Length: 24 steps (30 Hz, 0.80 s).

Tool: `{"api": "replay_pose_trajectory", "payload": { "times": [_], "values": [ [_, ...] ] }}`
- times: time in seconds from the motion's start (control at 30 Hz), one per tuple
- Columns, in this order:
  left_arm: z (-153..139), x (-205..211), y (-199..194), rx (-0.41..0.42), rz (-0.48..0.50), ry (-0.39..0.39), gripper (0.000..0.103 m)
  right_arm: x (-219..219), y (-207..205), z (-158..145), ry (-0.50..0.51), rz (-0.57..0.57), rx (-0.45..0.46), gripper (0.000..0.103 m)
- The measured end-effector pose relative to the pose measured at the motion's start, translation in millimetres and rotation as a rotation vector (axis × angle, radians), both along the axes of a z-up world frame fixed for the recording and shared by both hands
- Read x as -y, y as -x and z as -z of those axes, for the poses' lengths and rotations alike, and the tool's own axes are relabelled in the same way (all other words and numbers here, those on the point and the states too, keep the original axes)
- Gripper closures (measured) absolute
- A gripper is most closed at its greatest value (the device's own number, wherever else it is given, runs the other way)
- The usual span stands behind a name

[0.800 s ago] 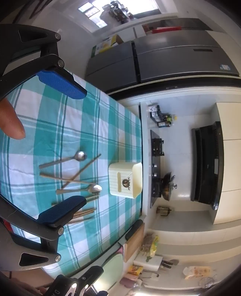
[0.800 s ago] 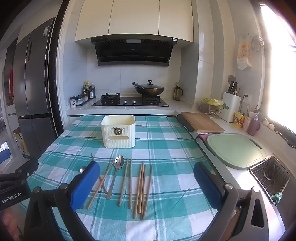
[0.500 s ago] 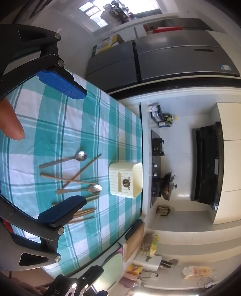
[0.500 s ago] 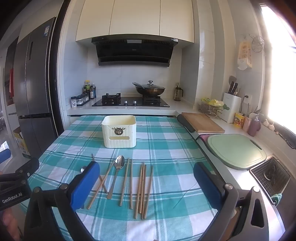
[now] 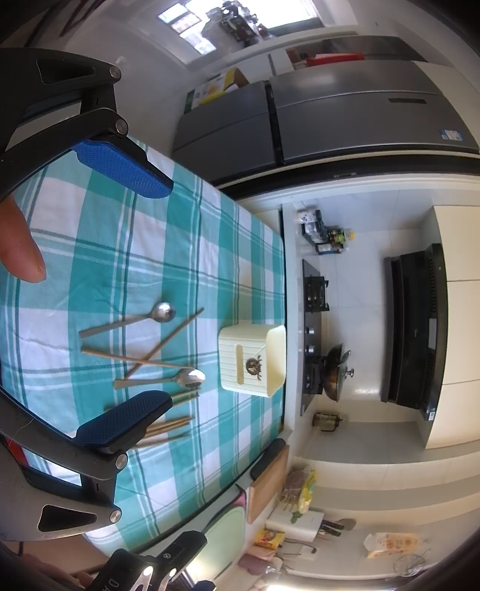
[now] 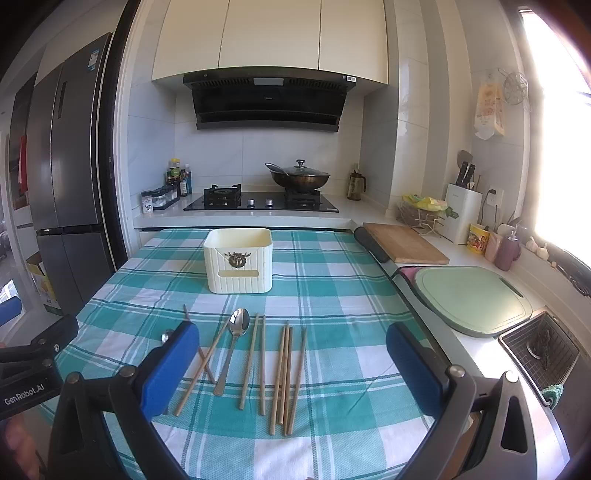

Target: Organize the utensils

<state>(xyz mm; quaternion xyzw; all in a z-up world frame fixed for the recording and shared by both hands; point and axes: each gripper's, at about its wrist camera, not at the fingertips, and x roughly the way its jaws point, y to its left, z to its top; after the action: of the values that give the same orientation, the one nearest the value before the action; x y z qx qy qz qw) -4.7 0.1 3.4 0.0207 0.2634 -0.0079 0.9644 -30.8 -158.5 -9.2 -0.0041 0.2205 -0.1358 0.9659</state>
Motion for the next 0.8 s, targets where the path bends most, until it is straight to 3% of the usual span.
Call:
{"api": "replay_pose_trajectory", "payload": {
  "times": [0.8],
  "values": [
    [0.7,-0.4,-0.8,-0.003,-0.001,0.0,0.0,-0.2,0.2,1.7,0.001,0.0,0.0,0.0]
  ]
}}
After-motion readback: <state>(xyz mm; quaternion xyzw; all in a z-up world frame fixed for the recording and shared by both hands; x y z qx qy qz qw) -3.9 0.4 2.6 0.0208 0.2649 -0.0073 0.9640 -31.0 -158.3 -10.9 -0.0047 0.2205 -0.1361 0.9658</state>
